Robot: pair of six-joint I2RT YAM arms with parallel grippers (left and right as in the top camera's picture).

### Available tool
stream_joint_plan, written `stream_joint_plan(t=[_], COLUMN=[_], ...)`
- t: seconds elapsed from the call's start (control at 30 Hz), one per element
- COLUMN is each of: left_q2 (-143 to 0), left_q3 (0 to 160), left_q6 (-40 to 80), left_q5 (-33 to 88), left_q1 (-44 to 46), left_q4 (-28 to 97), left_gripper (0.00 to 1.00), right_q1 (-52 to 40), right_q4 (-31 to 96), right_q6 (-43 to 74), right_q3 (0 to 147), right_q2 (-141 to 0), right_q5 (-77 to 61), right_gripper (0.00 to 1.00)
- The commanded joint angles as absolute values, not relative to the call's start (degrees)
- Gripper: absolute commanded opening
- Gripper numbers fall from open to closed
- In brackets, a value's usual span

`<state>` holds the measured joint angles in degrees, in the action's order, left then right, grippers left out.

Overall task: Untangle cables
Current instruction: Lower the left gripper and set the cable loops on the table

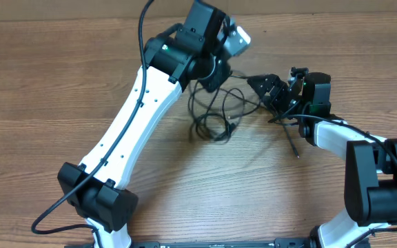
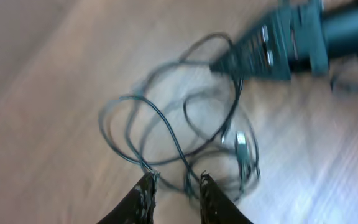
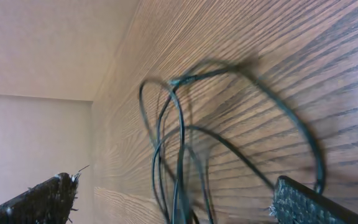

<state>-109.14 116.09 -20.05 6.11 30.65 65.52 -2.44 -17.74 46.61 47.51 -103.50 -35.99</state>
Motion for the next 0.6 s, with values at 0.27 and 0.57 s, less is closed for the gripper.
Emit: stream_joint_plan(t=[0.27, 0.57], left_q2=[-110.1, -110.2], left_q3=[107.3, 96.3], left_q6=[-37.2, -50.9], left_q5=[7.7, 15.0], left_q1=[30.7, 31.3], left_q4=[73.1, 70.0], left_gripper=[0.24, 0.77], right_q1=[-0.1, 1.9], right_q4=[-16.9, -16.5], right_q6=[45.9, 45.9], right_q3=[47.3, 47.3], right_q2=[-103.9, -103.8], right_q5=[-36.3, -37.6], right_gripper=[1.00, 1.00])
